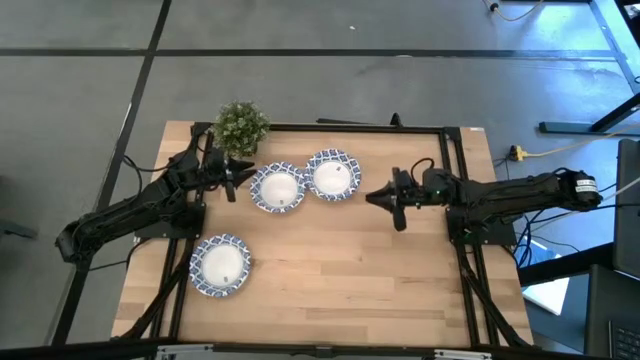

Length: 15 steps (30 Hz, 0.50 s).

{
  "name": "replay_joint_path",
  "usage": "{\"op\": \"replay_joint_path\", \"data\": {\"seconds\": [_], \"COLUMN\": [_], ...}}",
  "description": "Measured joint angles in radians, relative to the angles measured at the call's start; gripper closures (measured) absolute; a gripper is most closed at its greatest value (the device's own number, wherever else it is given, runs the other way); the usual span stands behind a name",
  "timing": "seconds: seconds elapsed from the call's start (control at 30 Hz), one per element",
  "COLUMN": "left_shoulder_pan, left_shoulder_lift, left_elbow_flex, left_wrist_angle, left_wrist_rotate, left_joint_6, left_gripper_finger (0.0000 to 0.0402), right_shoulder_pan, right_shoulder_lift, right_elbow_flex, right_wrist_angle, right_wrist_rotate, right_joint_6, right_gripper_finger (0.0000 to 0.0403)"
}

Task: Nest bowls inside each other
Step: Stack the white bowl on the other white bowl

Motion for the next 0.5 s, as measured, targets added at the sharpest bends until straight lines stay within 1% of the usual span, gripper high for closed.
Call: {"op": "replay_joint_path", "data": {"seconds": [0.3, 0.4, 0.5], "left_shoulder_pan": [0.000, 0.000, 0.000], "left_shoulder_lift": [0.000, 0.000, 0.000], "left_elbow_flex": [0.000, 0.000, 0.000], "left_wrist_angle": [-0.011, -0.011, -0.010], "left_wrist_rotate": [0.003, -0.012, 0.013], "left_joint_6": [0.001, -0.026, -0.043], "left_gripper_finger": [0.0272, 0.0271, 0.0271], "right_shoulder_pan": [-0.001, -0.001, -0.001], "right_shoulder_lift": [0.000, 0.000, 0.001], "right_elbow_flex": [0.000, 0.000, 0.000], "right_wrist_angle": [-0.003, -0.020, -0.032], "right_wrist_rotate": [0.009, 0.009, 0.009], "right_joint_6": [-0.022, -0.024, -0.024], "right_gripper_finger": [0.0352, 0.0352, 0.0352]}}
